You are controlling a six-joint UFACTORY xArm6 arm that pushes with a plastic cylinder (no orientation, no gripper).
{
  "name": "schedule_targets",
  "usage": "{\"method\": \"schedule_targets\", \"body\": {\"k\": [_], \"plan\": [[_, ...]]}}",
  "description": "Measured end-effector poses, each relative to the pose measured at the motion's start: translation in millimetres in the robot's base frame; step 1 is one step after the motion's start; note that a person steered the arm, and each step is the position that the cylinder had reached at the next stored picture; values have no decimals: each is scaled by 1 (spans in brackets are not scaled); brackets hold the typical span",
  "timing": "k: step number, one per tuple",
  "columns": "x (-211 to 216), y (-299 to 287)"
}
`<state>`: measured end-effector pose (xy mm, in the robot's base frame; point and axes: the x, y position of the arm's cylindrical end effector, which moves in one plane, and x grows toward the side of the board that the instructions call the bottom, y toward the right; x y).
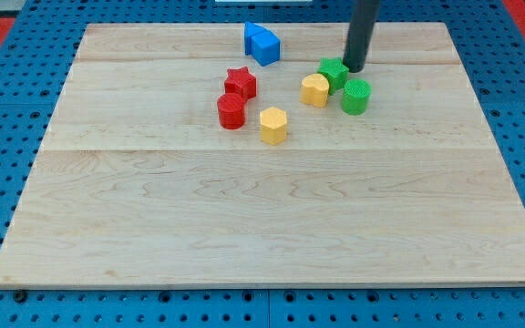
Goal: Push the green star and heart to the top right of hexagon
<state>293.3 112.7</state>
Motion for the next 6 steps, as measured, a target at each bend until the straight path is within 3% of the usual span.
{"method": "schedule_targets", "body": {"k": [2, 5, 6], "plan": [[14, -36], [-12, -28], [-12, 3]]}}
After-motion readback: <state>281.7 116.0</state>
